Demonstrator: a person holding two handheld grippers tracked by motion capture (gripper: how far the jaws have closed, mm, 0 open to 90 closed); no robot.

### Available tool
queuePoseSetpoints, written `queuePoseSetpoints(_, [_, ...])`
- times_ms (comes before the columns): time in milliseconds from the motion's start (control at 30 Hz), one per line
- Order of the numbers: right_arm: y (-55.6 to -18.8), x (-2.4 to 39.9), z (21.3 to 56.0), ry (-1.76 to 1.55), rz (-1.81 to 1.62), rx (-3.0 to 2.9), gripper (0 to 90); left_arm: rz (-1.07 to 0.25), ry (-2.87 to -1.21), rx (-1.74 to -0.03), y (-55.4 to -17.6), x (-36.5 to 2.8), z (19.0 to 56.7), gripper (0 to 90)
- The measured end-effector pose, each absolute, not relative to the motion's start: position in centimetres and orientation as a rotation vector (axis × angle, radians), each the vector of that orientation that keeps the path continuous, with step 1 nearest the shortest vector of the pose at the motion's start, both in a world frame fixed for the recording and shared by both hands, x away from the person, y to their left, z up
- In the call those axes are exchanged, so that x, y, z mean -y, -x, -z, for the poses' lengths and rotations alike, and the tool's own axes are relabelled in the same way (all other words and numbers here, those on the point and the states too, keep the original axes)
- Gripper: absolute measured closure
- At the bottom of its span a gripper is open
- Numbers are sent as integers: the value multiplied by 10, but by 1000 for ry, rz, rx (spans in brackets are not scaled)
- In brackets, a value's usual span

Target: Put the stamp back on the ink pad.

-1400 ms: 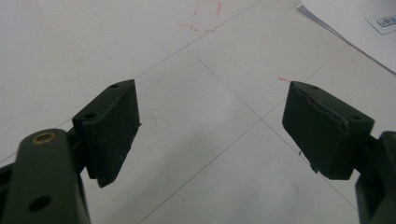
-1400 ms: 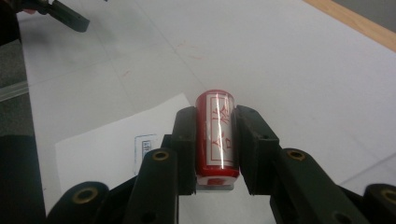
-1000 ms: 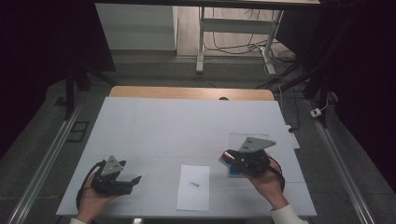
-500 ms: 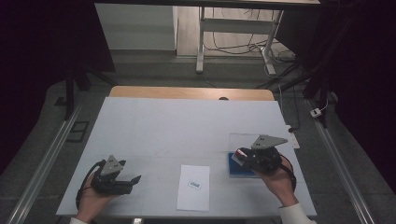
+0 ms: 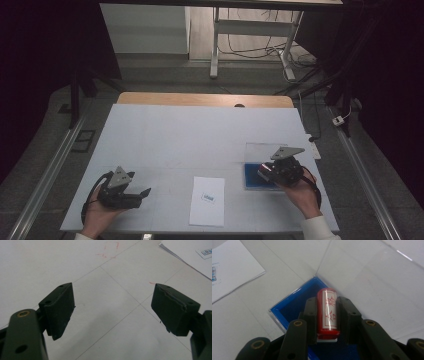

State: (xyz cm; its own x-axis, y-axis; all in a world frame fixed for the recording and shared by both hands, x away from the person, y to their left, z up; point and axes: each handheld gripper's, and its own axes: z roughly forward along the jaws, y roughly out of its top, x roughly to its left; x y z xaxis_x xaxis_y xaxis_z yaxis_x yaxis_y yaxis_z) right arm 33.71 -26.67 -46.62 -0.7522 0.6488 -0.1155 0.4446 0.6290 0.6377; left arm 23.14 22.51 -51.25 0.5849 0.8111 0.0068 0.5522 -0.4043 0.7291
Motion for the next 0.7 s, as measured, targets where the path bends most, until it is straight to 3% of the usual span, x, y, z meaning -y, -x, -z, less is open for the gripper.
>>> queuePoseSetpoints(267, [-339,268,471,-890,-861,-2538,674,-474,-2114,-1079,-231,-226,513,192])
queuePoseSetpoints(467, [-335,270,473,-879,-910,-2536,421,-469,-2109,-1080,-229,-225,512,190])
queuePoseSetpoints(700, [-321,284,472,-890,-1017,-2436,360,-457,-2106,-1058,-226,-219,510,187])
